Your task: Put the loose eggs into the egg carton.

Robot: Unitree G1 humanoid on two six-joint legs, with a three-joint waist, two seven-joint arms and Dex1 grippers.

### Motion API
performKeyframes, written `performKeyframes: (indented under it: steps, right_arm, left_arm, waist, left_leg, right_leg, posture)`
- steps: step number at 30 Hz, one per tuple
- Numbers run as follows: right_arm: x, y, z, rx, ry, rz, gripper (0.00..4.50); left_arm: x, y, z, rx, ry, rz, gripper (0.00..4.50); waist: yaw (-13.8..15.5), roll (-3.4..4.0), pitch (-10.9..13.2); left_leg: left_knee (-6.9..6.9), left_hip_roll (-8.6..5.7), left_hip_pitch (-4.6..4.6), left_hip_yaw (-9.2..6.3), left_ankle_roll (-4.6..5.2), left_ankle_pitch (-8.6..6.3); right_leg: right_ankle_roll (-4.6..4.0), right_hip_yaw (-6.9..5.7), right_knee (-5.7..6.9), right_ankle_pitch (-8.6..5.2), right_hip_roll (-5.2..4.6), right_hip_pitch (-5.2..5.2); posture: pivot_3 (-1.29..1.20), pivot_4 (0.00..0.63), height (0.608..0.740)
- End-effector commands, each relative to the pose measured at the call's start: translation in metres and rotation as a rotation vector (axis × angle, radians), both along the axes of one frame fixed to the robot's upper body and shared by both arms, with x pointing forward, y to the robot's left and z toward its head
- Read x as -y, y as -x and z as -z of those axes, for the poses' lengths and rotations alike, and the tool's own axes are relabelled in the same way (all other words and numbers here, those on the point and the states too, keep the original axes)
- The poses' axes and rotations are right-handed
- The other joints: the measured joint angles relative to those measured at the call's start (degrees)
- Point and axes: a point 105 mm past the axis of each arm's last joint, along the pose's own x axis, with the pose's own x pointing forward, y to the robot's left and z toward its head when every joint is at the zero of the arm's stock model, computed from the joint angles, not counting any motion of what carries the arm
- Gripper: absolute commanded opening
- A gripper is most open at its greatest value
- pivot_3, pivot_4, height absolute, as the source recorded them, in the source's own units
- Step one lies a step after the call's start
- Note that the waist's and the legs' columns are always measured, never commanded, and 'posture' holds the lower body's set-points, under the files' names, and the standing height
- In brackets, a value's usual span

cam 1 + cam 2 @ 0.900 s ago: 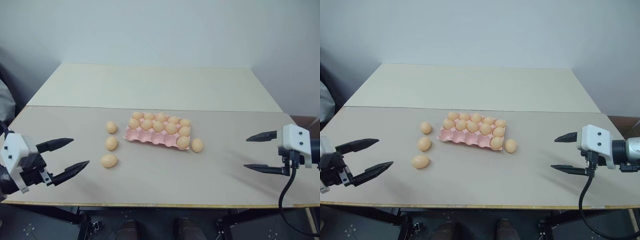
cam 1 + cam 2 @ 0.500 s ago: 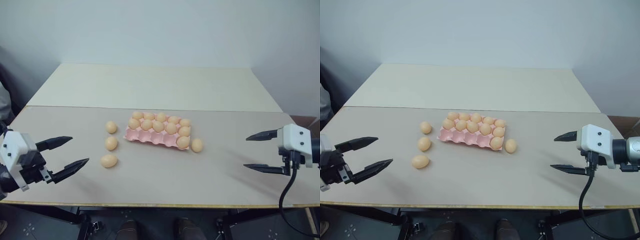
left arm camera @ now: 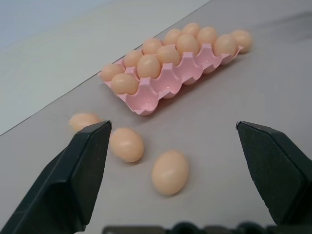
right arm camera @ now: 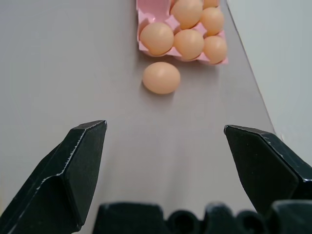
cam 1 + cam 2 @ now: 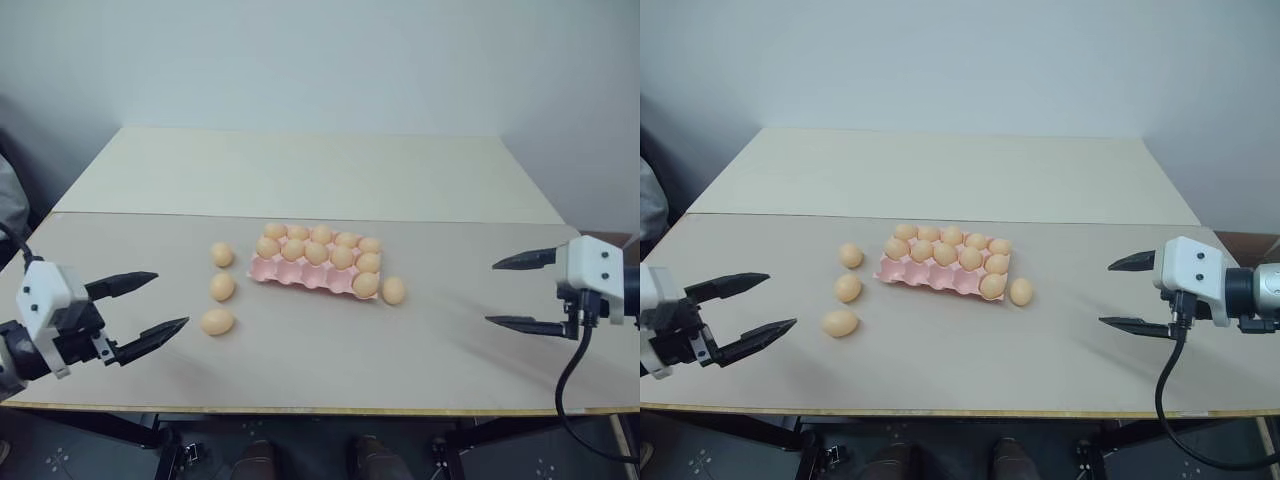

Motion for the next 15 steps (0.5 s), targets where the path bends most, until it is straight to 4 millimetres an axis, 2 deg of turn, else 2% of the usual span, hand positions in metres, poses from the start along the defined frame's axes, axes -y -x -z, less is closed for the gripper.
performKeyframes:
  steps: [1,8,15]
  right_arm:
    - [-0.011,-0.012,0.003,0.025,-0.026,-0.016,4.5]
    - [-0.045,-0.052,0.034,-0.009,-0.07,-0.076,4.5]
    - [-0.061,-0.079,0.058,-0.048,-0.073,-0.08,4.5]
  left_arm:
    - [0.004,-0.002,-0.005,0.027,-0.018,0.024,4.46]
    - [0.011,-0.007,-0.004,0.031,-0.011,0.057,4.46]
    - [0.017,-0.006,-0.003,0.034,-0.005,0.068,4.46]
  waist:
    - [0.0,0.0,0.0]
    - [-0.1,0.0,0.0]
    - [0.1,0.0,0.0]
  left_leg:
    - [0.0,0.0,0.0,0.0,0.0,0.0]
    - [0.0,-0.01,-0.08,0.01,0.02,0.01]
    - [0.0,-0.02,-0.19,0.0,0.02,0.01]
  right_leg:
    - [0.0,0.0,0.0,0.0,0.0,0.0]
    - [-0.01,0.02,0.01,0.03,0.04,-0.04]
    - [0.3,0.0,-0.02,0.25,0.05,-0.09]
  posture:
    - [0.0,0.15,0.74]
    - [0.0,0.15,0.74]
    - [0.0,0.15,0.74]
